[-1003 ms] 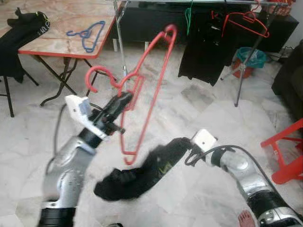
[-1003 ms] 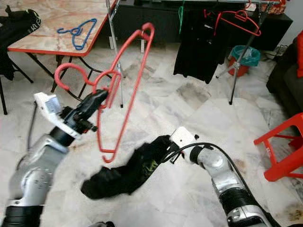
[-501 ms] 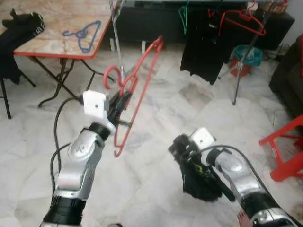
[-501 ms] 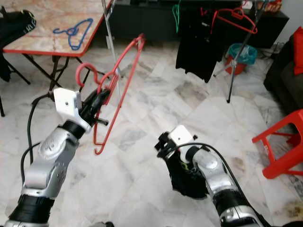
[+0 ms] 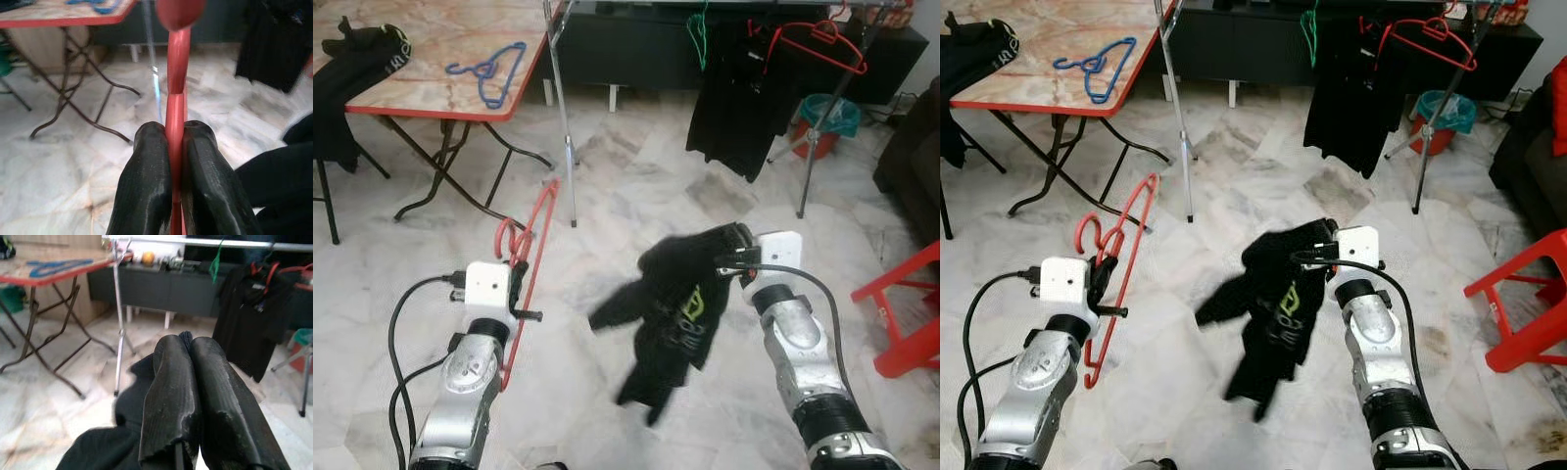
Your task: Hang hanger
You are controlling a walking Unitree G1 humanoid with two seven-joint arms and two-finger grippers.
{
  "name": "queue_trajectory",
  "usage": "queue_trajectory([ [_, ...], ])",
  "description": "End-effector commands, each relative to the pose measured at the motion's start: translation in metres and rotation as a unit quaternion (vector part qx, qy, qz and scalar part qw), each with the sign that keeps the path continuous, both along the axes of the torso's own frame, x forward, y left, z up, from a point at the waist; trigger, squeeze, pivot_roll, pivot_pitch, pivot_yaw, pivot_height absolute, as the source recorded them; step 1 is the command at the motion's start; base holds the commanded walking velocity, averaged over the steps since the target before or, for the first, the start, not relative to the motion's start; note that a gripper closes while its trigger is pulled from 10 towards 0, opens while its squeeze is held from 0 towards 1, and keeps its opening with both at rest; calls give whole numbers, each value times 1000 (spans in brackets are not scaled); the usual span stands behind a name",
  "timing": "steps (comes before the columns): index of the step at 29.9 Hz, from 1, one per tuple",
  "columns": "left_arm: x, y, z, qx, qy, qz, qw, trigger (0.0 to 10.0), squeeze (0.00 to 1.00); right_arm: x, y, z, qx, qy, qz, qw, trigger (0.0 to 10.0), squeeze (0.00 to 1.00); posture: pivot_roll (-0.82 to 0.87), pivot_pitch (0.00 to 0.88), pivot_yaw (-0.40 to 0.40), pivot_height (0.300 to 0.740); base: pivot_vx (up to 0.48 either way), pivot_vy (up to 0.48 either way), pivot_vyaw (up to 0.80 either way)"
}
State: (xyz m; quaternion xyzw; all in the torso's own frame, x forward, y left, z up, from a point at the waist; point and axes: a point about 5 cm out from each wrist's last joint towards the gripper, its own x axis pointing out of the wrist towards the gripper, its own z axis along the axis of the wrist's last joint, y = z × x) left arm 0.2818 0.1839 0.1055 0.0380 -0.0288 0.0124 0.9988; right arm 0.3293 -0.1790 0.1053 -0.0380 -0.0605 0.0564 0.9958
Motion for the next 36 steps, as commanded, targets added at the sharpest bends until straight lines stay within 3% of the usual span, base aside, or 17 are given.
queue_trajectory([
  [1, -4, 2, 3, -19, -22, 20, 999, 10000, 0, -5, -11, 9, 13, -38, -37, 999, 10000, 0, 54, 66, -45, 740, 0, 0, 0],
  [12, 4, -10, 6, -65, -33, -1, 997, 10000, 0, -13, -10, 10, 1, -60, -68, 996, 10000, 0, 42, 32, -34, 740, 0, 0, 0],
  [22, 5, -15, 7, -65, -34, -18, 997, 10000, 0, -15, -7, 10, 3, -58, -74, 996, 10000, 0, 41, 26, -29, 740, 0, 0, 0],
  [28, 8, -17, 11, -70, -39, -27, 996, 10000, 0, -10, -6, 16, 2, -64, -80, 995, 10000, 0, 46, 66, -27, 740, 0, 0, 0],
  [36, 8, -17, 13, -68, -40, -29, 996, 10000, 0, -7, -4, 19, 3, -66, -79, 995, 10000, 0, 50, 82, -24, 740, 0, 284, 0],
])
